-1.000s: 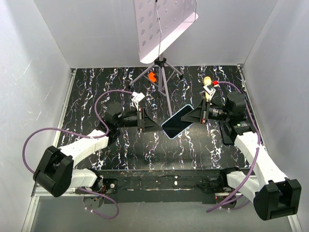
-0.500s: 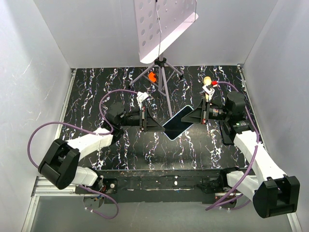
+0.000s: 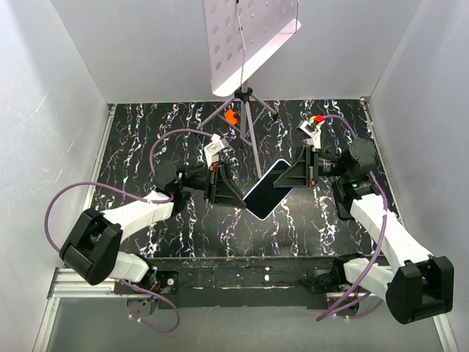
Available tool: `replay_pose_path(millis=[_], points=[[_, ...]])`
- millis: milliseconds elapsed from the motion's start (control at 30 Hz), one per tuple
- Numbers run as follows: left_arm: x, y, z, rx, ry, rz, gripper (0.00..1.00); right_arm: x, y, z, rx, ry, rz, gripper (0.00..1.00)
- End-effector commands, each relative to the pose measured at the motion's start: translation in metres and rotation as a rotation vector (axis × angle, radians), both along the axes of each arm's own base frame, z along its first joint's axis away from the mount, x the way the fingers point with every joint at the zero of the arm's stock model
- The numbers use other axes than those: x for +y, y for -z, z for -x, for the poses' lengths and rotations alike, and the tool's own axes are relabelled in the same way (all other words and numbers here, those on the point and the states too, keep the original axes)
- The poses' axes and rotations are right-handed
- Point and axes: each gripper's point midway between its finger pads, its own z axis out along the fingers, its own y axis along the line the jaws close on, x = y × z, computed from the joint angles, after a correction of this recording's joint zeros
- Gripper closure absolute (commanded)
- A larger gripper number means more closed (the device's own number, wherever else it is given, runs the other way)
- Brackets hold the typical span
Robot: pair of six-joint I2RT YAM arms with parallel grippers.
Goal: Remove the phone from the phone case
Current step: Adjust the phone, then remove the phone case from the phone.
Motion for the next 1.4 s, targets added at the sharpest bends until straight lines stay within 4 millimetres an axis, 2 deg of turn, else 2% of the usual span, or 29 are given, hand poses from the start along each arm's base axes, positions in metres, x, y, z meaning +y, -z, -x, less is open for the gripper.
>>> replay_pose_path(millis=[0,167,400,500,600,800,1033,1167,1300,1367], points=[[0.001,-0.051,0.008,-0.3,-0.015,0.25,1.0,0.002,-0.038,0.011,-0.018,-0.042,-0.086,0.99],[-0.011,-0.049,-0.008,-0.336,-0.025,0.271,1.0,-0.001,-0.083,0.018,0.077,-0.1,-0.238,0.99],[-0.026,-0.05,-0.028,-0.396,0.005,0.268,1.0,0.005,-0.097,0.023,0.107,-0.137,-0.258,0.99],[-0.037,-0.046,-0.043,-0.34,-0.006,0.246,1.0,0.003,-0.109,0.026,0.092,-0.136,-0.281,0.99],[-0.048,-0.032,-0.061,-0.257,-0.049,0.215,1.0,0.0,-0.121,0.028,0.095,-0.127,-0.323,0.99],[-0.053,-0.007,-0.072,-0.226,-0.097,0.197,1.0,-0.004,-0.139,0.031,0.097,-0.113,-0.39,0.99],[-0.05,-0.016,-0.066,-0.364,-0.072,0.221,1.0,-0.006,-0.144,0.033,0.137,-0.111,-0.409,0.99],[-0.06,-0.006,-0.091,-0.392,-0.192,0.127,1.0,-0.002,-0.14,0.027,0.194,-0.101,-0.419,0.99],[-0.06,0.015,-0.114,-0.472,-0.335,0.003,1.0,-0.001,-0.137,0.024,0.214,-0.073,-0.413,0.99],[-0.06,0.019,-0.12,-0.469,-0.37,-0.031,1.0,0.002,-0.132,0.021,0.223,-0.039,-0.386,0.99]])
